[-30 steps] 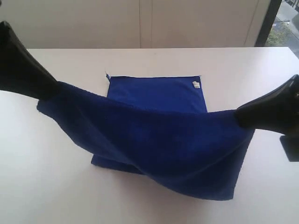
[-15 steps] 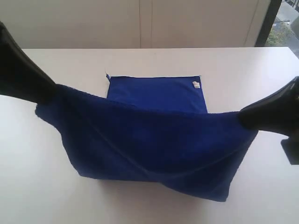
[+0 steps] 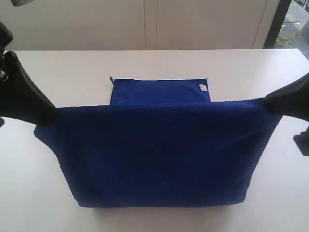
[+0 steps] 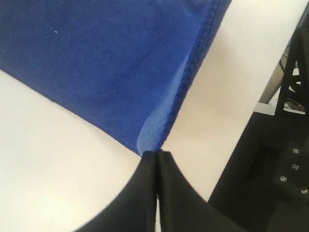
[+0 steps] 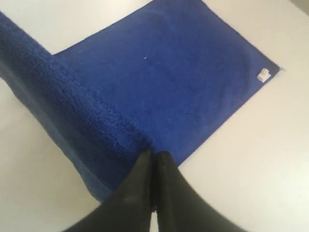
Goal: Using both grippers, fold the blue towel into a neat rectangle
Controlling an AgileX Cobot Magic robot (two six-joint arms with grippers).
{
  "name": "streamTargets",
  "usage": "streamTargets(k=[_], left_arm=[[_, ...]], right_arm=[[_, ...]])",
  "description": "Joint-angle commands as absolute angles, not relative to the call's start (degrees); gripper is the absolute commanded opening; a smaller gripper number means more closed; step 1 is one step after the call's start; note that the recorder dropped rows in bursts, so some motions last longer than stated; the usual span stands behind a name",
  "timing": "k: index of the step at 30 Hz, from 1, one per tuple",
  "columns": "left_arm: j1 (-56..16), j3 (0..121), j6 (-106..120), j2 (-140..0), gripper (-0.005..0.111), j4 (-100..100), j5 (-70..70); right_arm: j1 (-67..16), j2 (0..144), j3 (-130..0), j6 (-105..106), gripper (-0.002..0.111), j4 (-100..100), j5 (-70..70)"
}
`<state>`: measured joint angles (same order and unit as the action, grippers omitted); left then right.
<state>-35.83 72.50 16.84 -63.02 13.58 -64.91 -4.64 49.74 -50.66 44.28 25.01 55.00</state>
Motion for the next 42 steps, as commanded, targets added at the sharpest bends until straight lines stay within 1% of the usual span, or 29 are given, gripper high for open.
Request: streamTargets(k=[1, 5, 8, 18, 24, 28, 35, 38, 42], left_arm=[[-36.1, 71.8, 16.9, -62.7, 0.000, 12.6, -69.3], [-36.1, 71.8, 16.9, -62.8, 0.000, 12.6, -68.3], [-36.1, 71.8, 16.9, -62.8, 0.000, 12.6, -67.4], [-36.1, 71.8, 18.0, -62.8, 0.000, 11.4, -64.9], [-36.1, 71.7, 18.0, -62.8, 0.000, 8.8, -60.6], [-36.1, 71.7, 18.0, -63.7, 0.000, 8.4, -58.6], [-36.1, 68.6, 18.0, -68.3, 0.000, 5.7, -52.3], [-36.1, 68.6, 18.0, -69.9, 0.000, 2.4, -50.6], [-36.1, 68.6, 17.5, -71.3, 0.000, 0.0, -47.0]], right_arm=[[-4.7, 49.4, -53.8, 45.0, 0.000, 24.3, 54.7], [-4.7, 49.4, -55.3, 44.8, 0.000, 25.1, 57.1], [-4.7, 50.3, -53.8, 44.8, 0.000, 25.2, 58.5], [-4.7, 53.3, -48.5, 45.1, 0.000, 30.0, 55.8], [-4.7, 53.8, -48.6, 45.0, 0.000, 30.0, 48.8], [-4.7, 55.3, -48.6, 44.9, 0.000, 28.9, 48.3], [-4.7, 58.0, -48.6, 44.2, 0.000, 27.0, 43.0], [-4.7, 59.4, -48.6, 41.7, 0.000, 24.5, 39.3], [-4.7, 61.9, -48.6, 41.6, 0.000, 24.5, 38.1]])
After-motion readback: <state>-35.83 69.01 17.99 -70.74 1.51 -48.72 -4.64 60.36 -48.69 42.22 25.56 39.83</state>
